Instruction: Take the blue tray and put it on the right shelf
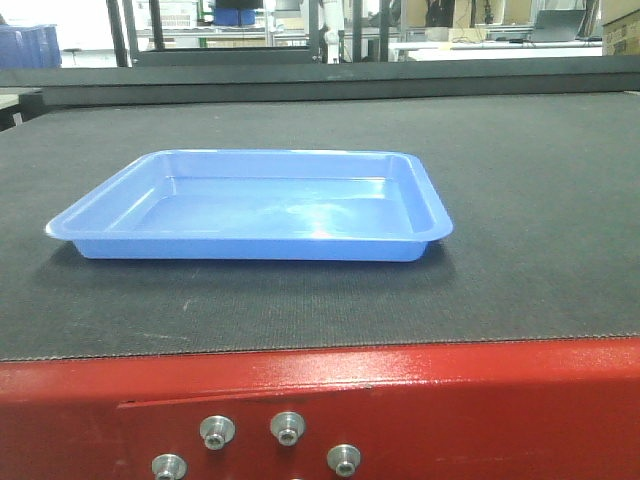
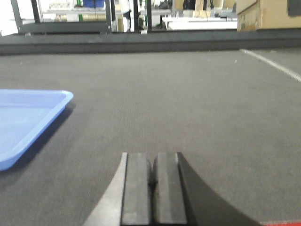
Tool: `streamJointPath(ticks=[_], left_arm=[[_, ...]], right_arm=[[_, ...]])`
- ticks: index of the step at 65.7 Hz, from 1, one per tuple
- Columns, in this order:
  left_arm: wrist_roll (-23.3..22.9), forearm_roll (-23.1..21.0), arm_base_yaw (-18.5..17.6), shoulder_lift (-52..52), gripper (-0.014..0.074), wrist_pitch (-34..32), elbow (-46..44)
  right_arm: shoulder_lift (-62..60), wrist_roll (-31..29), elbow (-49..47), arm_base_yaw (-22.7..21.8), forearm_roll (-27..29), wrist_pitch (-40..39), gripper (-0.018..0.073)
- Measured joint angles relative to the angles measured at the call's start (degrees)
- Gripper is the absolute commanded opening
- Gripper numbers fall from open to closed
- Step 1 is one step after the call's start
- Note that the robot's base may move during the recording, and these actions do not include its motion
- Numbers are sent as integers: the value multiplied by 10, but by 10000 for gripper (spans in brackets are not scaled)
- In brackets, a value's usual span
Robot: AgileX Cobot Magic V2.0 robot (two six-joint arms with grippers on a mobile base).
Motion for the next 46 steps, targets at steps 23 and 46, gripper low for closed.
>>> streamJointPath(ticks=[23, 46], left_arm=[[-4, 103, -13, 46, 4, 89, -176], [-4, 128, -64, 331, 444, 295, -469]], right_arm=[[20, 25, -191, 0, 20, 86, 170], [294, 26, -399, 24, 20, 178, 575]])
